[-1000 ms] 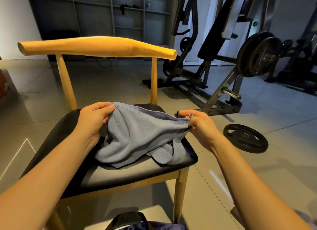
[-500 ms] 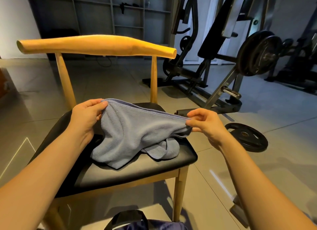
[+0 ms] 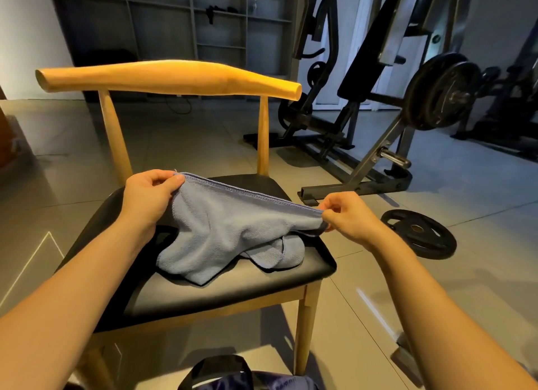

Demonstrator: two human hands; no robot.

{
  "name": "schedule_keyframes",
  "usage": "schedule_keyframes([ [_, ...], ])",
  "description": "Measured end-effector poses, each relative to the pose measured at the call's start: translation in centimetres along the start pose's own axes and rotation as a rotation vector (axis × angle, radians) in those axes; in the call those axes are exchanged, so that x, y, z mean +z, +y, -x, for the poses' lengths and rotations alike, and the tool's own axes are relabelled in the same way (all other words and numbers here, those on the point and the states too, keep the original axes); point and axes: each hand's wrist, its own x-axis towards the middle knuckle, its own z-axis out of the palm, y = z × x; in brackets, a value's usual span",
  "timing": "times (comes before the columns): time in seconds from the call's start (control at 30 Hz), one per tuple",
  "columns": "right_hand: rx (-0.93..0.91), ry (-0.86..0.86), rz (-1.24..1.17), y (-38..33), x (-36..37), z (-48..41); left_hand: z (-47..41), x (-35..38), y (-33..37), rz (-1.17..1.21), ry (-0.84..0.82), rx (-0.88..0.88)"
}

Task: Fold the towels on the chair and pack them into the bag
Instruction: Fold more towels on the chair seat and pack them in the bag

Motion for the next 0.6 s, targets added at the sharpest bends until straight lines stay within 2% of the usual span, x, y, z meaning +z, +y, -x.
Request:
schedule_keyframes([
  [0.13,-0.060,0.172,0.036,-2.0,-1.0,-0.1,0.8,-0.5,1.8,-0.106,0.039,0.145],
  [0.27,-0.074,0.319,-0.061,-4.9,-3.8,-0.1,1.6,-2.0,5.6,-0.085,0.014,0.250],
  [0.37,-0.086,0.367,-0.188,-10.1,-6.2,-0.2,0.9,-3.9,9.3,0.026,0.008,0.268],
  [0.43,-0.131,0.328,-0.301,-14.3,-8.0,0.8,0.3,-5.7,12.0,0.118,0.067,0.271],
  [0.53,-0.343,0.001,-0.320,-19.6,-10.6,4.2,-0.6,-8.2,15.0,0.235,0.091,0.276],
  [0.57,-0.375,-0.045,-0.320,-20.4,-11.3,4.7,-0.5,-8.8,15.7,0.240,0.073,0.266],
  [0.6,-0.362,0.015,-0.292,-21.0,-11.8,4.5,-0.4,-9.4,16.2,0.219,0.054,0.251],
])
